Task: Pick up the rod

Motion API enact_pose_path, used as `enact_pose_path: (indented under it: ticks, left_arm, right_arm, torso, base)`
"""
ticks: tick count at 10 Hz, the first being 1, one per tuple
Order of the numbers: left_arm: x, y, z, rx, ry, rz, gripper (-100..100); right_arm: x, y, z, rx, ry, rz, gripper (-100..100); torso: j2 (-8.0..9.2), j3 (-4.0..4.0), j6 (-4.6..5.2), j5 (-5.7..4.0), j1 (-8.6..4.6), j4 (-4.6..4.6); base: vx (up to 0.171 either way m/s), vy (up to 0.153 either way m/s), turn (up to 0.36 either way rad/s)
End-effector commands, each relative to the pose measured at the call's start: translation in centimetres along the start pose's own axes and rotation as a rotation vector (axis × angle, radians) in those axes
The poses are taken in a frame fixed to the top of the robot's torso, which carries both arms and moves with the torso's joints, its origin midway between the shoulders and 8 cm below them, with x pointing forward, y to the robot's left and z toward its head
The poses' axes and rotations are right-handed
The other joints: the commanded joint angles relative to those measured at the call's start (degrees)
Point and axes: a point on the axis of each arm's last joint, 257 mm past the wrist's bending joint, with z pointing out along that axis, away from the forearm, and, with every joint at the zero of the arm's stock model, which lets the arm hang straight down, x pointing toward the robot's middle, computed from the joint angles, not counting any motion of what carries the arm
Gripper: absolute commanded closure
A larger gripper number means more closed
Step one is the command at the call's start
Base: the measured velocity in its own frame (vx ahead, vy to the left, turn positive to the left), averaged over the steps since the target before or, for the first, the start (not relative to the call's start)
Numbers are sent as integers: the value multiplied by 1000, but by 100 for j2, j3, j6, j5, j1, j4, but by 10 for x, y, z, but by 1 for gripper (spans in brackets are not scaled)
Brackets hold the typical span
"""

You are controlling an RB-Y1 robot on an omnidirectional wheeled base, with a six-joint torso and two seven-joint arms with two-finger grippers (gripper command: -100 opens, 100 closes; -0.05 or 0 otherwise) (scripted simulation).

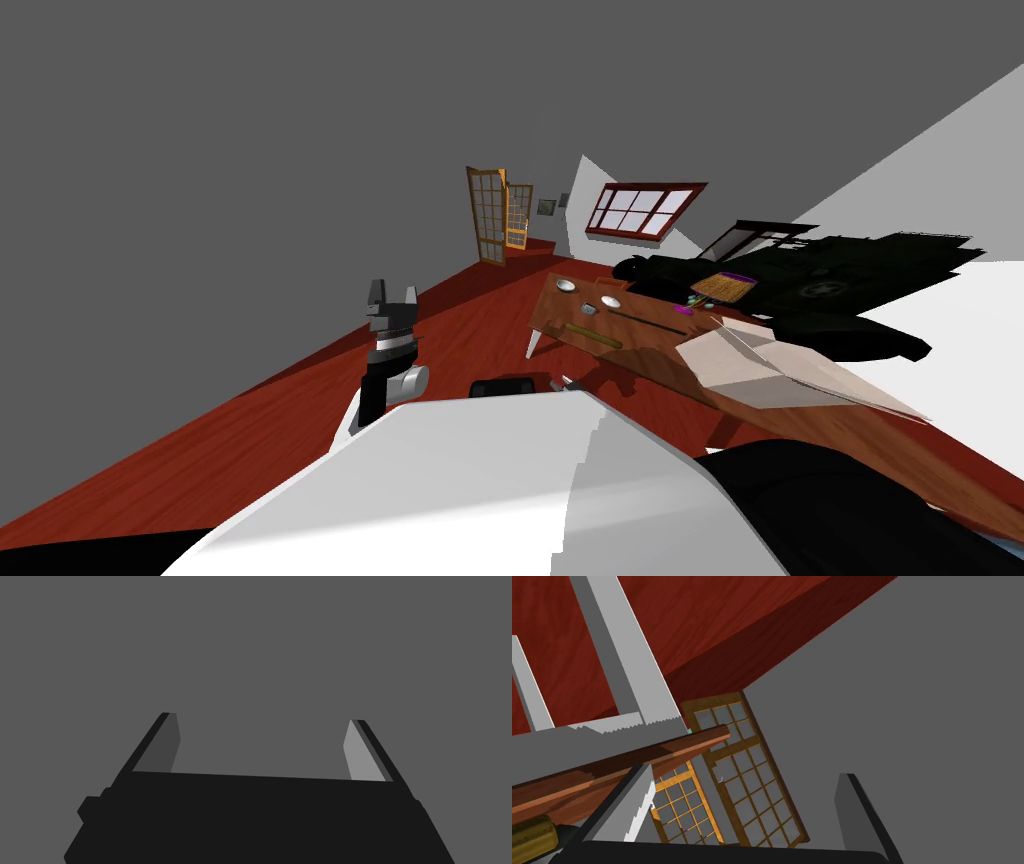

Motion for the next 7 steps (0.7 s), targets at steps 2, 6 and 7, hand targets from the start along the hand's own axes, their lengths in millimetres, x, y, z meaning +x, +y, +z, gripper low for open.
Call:
enact_pose_path:
  ticks: [2, 6, 7]
  left_arm:
    - [0, 0, 0, 0, 0, 0, 0]
    - [0, 0, 0, 0, 0, 0, 0]
    - [0, 0, 0, 0, 0, 0, 0]
  right_arm:
    - [19, -24, -12, 40, 69, -34, -100]
    - [75, -83, -68, 96, 307, -218, -100]
    - [80, -101, -84, 131, 341, -225, -100]
  torso:
    - [1, 0, 2, -1, -4, 0]
    - [-2, -1, 0, -1, -5, 0]
    - [-8, -4, -2, 0, -1, -1]
  base:
    - [8, 21, 33]
    - [20, 33, 172]
    - [33, 30, 67]
